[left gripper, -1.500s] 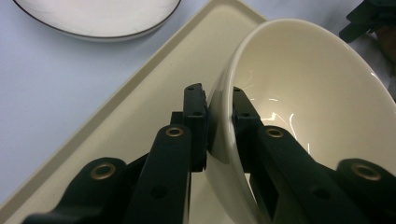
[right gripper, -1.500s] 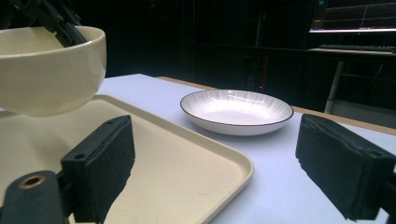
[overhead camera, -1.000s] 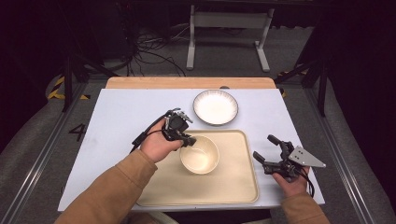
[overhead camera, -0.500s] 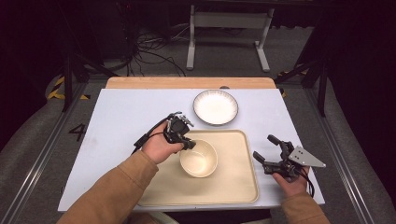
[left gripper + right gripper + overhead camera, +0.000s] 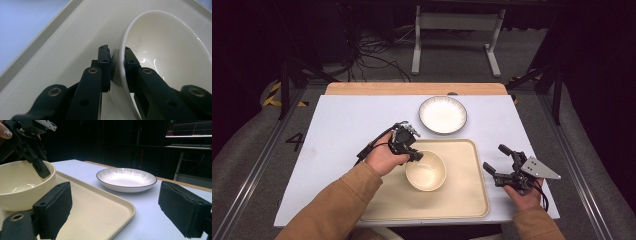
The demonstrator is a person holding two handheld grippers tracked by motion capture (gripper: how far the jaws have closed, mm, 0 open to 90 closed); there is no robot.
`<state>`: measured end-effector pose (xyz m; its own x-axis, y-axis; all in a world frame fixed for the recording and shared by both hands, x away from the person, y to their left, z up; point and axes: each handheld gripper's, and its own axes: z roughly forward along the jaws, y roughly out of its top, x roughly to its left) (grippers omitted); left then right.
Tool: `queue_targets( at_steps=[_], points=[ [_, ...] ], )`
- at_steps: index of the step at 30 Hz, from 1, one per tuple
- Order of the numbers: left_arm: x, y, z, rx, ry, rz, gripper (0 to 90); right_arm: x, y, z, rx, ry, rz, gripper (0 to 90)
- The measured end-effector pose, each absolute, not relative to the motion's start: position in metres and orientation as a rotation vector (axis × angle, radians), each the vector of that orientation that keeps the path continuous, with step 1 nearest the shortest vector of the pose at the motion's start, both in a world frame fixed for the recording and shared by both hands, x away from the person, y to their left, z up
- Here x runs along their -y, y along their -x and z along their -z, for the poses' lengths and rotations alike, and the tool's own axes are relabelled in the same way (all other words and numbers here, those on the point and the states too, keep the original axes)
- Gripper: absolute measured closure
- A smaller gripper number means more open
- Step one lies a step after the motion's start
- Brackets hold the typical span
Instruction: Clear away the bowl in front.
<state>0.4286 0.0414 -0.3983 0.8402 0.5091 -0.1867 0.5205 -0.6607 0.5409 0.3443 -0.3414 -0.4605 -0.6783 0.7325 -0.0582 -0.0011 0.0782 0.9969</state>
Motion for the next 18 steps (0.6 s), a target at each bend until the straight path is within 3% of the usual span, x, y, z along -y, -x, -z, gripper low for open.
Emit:
queue_targets(
  at_steps=[11, 18],
  points=[
    [-0.0403, -0.4291, 0.4021, -0.759, -2.462, -0.015, 79.0, 0.3413, -0.3443, 0.4605, -1.79, -0.724, -1.655, 12.2],
    [-0.0395, -0.4286, 0.404, -0.76, -2.462, -0.039, 65.4, 0.3414, -0.3443, 0.4605, -1.789, -0.724, -1.655, 12.2]
  ],
)
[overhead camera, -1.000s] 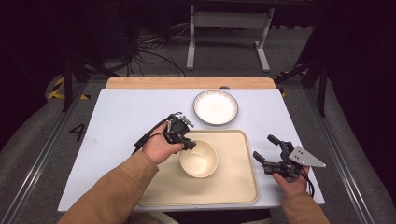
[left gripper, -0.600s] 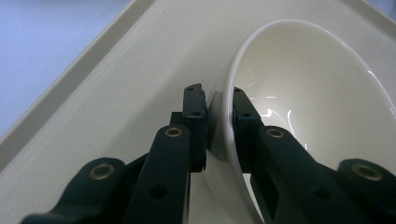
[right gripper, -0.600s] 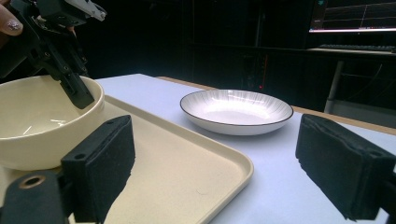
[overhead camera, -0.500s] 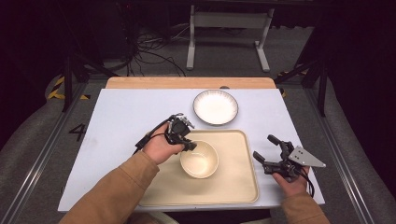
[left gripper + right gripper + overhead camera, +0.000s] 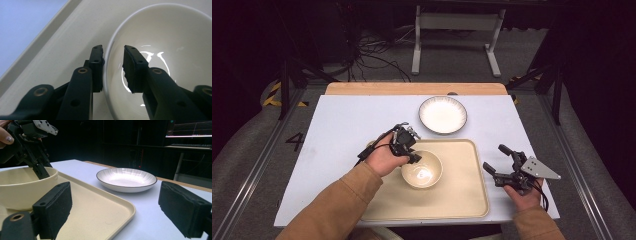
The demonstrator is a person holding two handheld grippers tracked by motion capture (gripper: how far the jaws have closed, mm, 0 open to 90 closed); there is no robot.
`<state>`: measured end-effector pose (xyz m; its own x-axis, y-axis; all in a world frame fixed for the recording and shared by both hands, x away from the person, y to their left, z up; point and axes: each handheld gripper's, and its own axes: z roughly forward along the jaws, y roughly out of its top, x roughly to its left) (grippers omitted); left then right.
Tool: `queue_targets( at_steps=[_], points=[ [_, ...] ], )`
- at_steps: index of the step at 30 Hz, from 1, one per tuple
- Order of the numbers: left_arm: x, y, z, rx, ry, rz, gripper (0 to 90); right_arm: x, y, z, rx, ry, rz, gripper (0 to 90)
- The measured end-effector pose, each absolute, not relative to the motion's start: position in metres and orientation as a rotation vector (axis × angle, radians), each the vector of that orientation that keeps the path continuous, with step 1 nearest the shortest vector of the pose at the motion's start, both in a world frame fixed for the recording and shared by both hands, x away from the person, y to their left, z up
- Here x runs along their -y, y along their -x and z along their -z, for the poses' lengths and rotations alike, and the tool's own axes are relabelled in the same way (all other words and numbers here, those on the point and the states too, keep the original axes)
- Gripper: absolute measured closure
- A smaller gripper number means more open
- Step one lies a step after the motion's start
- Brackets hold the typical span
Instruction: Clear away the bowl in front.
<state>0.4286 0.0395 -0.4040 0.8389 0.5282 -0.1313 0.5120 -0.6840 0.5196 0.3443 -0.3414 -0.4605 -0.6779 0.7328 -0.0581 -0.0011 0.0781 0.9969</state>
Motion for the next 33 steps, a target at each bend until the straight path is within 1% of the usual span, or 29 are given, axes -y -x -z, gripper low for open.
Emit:
queue_targets(
  at_steps=[1, 2, 3, 4, 5, 6, 7, 8, 12, 15, 22, 33],
  points=[
    [-0.039, -0.428, 0.404, -0.744, -2.457, -0.059, 58.3, 0.341, -0.344, 0.46, -1.789, -0.723, -1.656, 12.2],
    [-0.039, -0.427, 0.403, -0.728, -2.454, -0.087, 46.0, 0.341, -0.344, 0.46, -1.789, -0.723, -1.655, 12.2],
    [-0.039, -0.427, 0.403, -0.719, -2.449, -0.098, 46.0, 0.341, -0.344, 0.46, -1.789, -0.723, -1.655, 12.2],
    [-0.039, -0.426, 0.402, -0.716, -2.442, -0.106, 39.1, 0.341, -0.344, 0.46, -1.79, -0.723, -1.655, 12.2],
    [-0.039, -0.425, 0.402, -0.717, -2.437, -0.107, 39.1, 0.341, -0.344, 0.46, -1.79, -0.723, -1.655, 12.2],
    [-0.04, -0.425, 0.401, -0.703, -2.423, -0.123, 36.0, 0.341, -0.344, 0.46, -1.789, -0.723, -1.654, 12.2],
    [-0.041, -0.424, 0.399, -0.691, -2.407, -0.147, 28.8, 0.341, -0.344, 0.46, -1.791, -0.726, -1.654, 12.1],
    [-0.041, -0.424, 0.399, -0.691, -2.407, -0.147, 27.4, 0.341, -0.344, 0.46, -1.791, -0.726, -1.654, 12.1],
    [-0.045, -0.418, 0.393, -0.67, -2.352, -0.185, 23.5, 0.342, -0.344, 0.461, -1.79, -0.721, -1.657, 11.8],
    [-0.051, -0.413, 0.389, -0.654, -2.32, -0.203, 22.4, 0.342, -0.344, 0.461, -1.79, -0.723, -1.661, 11.5],
    [-0.073, -0.4, 0.379, -0.643, -2.267, -0.247, 22.3, 0.342, -0.345, 0.46, -1.793, -0.727, -1.662, 11.3],
    [-0.107, -0.381, 0.371, -0.699, -2.187, -0.297, 21.8, 0.342, -0.345, 0.46, -1.797, -0.73, -1.664, 11.3]
  ],
)
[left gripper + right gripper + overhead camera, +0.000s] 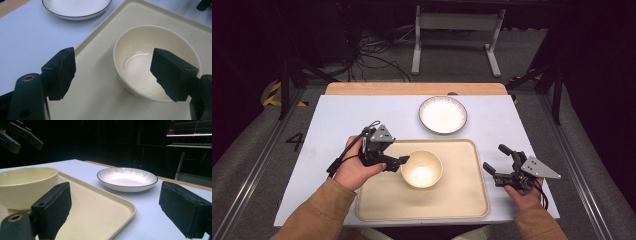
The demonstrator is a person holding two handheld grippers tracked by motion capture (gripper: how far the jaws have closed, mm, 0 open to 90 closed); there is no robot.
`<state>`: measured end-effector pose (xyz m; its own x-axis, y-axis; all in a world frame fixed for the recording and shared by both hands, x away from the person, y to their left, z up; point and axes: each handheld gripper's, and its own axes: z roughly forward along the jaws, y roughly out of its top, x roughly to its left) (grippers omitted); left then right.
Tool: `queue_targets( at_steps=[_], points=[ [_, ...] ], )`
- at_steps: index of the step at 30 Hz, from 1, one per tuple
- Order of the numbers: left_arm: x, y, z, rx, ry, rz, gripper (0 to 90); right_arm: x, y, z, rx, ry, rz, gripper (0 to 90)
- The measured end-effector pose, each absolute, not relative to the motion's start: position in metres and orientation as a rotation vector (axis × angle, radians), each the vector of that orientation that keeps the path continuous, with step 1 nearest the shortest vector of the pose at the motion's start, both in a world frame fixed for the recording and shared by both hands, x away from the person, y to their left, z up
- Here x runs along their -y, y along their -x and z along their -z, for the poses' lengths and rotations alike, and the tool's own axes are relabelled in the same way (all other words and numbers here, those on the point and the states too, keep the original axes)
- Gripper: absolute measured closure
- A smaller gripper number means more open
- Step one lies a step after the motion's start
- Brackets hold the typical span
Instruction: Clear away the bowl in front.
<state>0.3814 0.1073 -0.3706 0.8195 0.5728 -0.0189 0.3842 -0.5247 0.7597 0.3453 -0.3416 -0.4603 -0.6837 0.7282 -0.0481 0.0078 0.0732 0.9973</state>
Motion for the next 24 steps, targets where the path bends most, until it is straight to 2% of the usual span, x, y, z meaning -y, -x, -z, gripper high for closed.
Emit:
queue_targets(
  at_steps=[24],
  points=[
    [-0.178, -0.364, 0.383, -0.8, -2.033, -0.378, 13.6, 0.342, -0.345, 0.46, -1.795, -0.727, -1.665, 10.5]
  ],
)
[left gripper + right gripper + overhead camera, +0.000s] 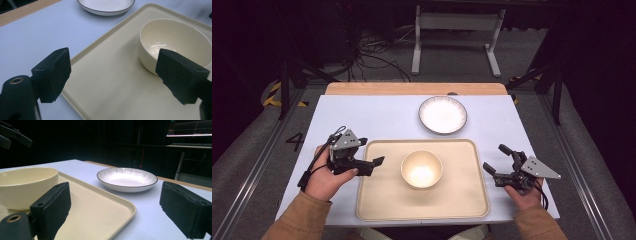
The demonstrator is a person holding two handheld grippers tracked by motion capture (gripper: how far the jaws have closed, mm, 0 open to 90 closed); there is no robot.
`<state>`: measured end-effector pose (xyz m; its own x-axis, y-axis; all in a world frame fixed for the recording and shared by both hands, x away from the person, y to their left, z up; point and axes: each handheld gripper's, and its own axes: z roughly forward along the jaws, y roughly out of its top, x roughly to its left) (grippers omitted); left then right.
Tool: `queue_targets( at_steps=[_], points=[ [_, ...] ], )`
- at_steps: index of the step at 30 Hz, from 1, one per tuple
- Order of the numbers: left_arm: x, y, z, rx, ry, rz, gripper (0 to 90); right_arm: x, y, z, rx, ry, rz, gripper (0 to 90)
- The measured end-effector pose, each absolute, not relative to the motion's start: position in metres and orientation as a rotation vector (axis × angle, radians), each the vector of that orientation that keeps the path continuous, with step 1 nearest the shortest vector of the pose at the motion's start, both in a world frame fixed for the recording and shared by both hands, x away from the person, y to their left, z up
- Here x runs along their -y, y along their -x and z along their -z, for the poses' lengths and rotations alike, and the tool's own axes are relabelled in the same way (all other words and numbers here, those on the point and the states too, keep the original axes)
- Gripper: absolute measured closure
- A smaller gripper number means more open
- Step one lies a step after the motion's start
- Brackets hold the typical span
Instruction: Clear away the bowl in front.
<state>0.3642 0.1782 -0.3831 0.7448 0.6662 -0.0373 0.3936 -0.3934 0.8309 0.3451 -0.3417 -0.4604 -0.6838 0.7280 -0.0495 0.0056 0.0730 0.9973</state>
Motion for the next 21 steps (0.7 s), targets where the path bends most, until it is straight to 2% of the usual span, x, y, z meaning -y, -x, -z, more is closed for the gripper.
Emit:
queue_targets(
  at_steps=[21],
  points=[
    [-0.231, -0.348, 0.408, -0.942, -1.792, -0.482, 9.3, 0.342, -0.345, 0.46, -1.795, -0.729, -1.664, 10.2]
  ],
)
